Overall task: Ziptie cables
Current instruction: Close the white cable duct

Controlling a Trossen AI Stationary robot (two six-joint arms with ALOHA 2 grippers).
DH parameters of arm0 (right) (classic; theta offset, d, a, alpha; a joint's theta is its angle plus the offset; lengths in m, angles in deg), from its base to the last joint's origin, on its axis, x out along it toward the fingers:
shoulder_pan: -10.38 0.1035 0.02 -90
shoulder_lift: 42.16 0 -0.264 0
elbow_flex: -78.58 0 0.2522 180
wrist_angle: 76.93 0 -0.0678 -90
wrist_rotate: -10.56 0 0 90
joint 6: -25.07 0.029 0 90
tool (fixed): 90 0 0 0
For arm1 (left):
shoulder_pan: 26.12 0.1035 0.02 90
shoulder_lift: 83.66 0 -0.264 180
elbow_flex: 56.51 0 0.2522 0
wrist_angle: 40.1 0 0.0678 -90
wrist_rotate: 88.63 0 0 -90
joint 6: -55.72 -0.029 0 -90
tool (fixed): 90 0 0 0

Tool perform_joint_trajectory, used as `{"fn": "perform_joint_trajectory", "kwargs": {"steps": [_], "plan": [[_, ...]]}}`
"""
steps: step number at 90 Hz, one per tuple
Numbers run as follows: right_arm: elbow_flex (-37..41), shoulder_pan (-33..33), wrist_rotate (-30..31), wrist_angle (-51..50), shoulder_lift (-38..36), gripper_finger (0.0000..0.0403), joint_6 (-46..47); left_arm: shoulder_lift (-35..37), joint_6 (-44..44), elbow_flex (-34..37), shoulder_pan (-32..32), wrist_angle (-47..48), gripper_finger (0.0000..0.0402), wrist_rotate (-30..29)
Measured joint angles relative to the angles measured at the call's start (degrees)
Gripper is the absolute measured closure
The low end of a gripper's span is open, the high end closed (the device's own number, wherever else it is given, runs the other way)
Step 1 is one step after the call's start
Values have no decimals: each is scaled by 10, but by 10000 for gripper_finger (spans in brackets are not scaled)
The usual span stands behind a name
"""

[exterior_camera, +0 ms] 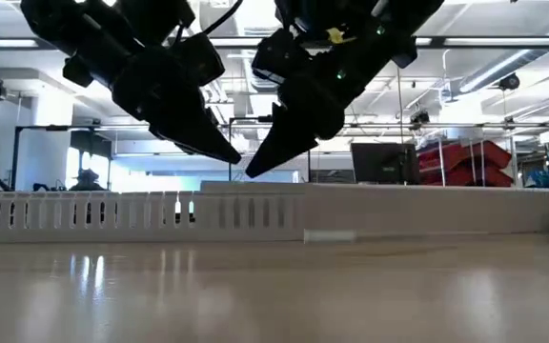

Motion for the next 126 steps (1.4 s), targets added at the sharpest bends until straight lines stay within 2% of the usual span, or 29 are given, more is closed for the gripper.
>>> {"fn": "perform_joint_trajectory", "kwargs": {"steps": [16,28,37,50,58,65,71,79,95,108,120,126], "plan": [[-2,0,-9,-40,-7,299,-22,1,-2,0,0,16,370,3],[-13,11,-11,-114,-45,317,-36,12,-2,0,-1,38,358,4],[-7,18,-36,-163,-68,294,-24,19,-5,0,-1,46,338,4],[10,30,-54,-194,-76,226,8,22,-10,0,-1,44,297,3],[24,41,-40,-210,-76,182,6,23,-10,0,-1,44,273,2],[41,50,12,-202,-76,156,13,23,-10,0,-1,44,255,1],[54,51,55,-202,-76,146,14,23,-6,0,-1,44,244,1],[69,50,61,-192,-76,146,19,23,-2,0,-1,42,234,1],[90,45,50,-170,-76,201,27,23,0,0,-1,37,229,0],[94,45,50,-170,-75,280,26,23,0,0,-2,36,238,0],[94,44,46,-171,-76,372,20,27,1,-2,-3,37,241,3],[89,43,33,-184,-82,391,20,32,-5,-14,-9,56,237,3]]}}
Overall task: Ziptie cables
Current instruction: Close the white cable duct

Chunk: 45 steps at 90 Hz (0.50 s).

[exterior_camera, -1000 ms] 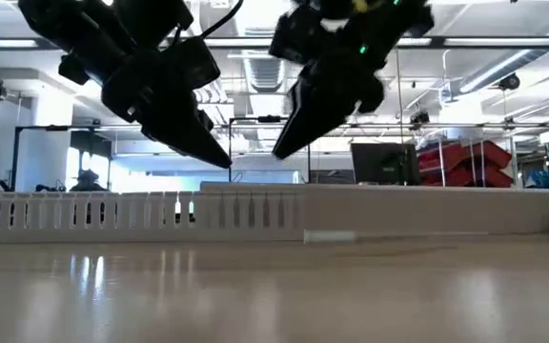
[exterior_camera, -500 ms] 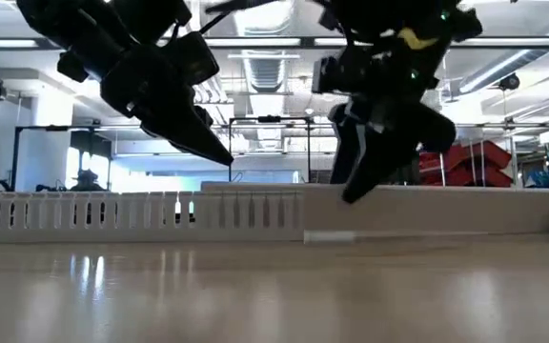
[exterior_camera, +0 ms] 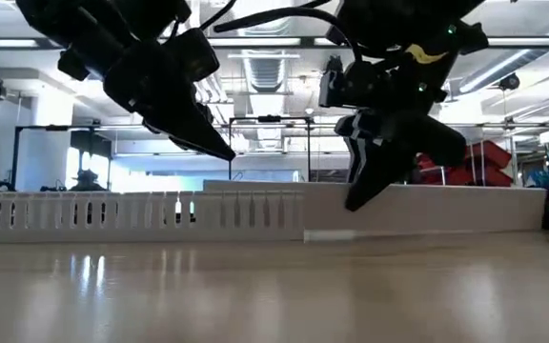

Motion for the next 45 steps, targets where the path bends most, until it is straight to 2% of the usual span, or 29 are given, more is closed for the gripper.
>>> {"fn": "perform_joint_trajectory", "kwargs": {"steps": [11,26,37,45], "plan": [[-21,-4,-20,-26,-35,389,11,24,-20,-38,-21,84,225,-8],[-24,-28,-42,-45,-100,395,-3,46,-51,-84,-68,179,216,-83],[-24,-69,-118,-61,-139,397,16,52,-83,-104,-95,207,210,-145],[-24,-103,-208,-66,-146,397,47,51,-122,-112,-105,210,199,-177]]}}
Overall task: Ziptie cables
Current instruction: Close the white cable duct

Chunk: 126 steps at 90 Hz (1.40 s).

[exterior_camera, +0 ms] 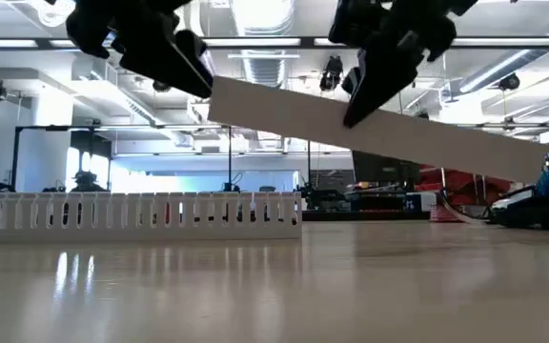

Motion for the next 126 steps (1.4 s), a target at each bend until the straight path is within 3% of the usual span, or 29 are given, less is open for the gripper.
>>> {"fn": "perform_joint_trajectory", "kwargs": {"steps": [11,34,49,83,102,126], "plan": [[0,-28,-71,1,6,397,28,0,-37,-9,-1,3,170,-31],[0,-45,-112,3,21,398,35,-8,-74,-10,3,2,85,-53],[0,-61,-125,0,21,398,32,-17,-105,-9,7,-12,53,-72],[-22,-69,-146,-32,58,398,43,-70,-102,-35,35,-15,50,-92],[-44,-71,-180,-59,81,398,41,-99,-158,-49,35,-10,50,-163],[-49,-77,-192,-84,68,399,17,-104,-182,-69,30,22,51,-188]]}}
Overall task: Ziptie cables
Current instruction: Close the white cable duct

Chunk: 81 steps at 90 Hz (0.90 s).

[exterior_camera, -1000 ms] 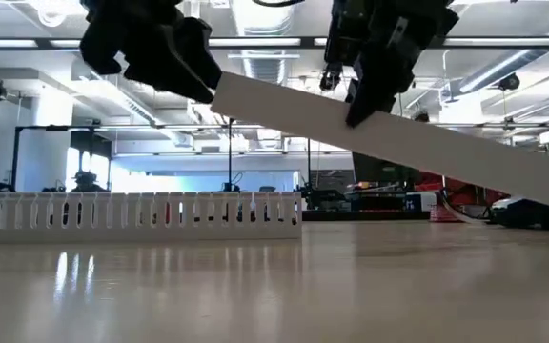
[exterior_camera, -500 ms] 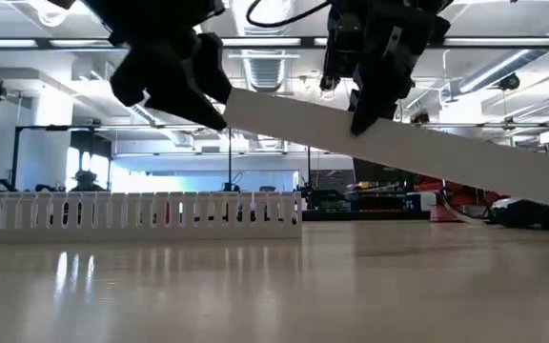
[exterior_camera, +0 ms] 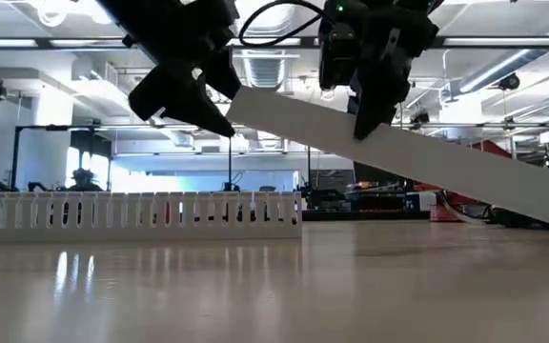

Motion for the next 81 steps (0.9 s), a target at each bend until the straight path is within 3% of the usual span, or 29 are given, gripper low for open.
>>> {"fn": "perform_joint_trajectory", "kwargs": {"steps": [22,49,81], "plan": [[-8,-2,-36,-27,-5,399,-11,0,-148,-39,-18,4,51,-71],[-18,-3,-44,-15,-3,399,-15,-33,-255,-58,-18,-19,51,-60],[-24,-2,-44,-19,-5,399,-21,-78,-259,-70,-18,-18,51,-70]]}}
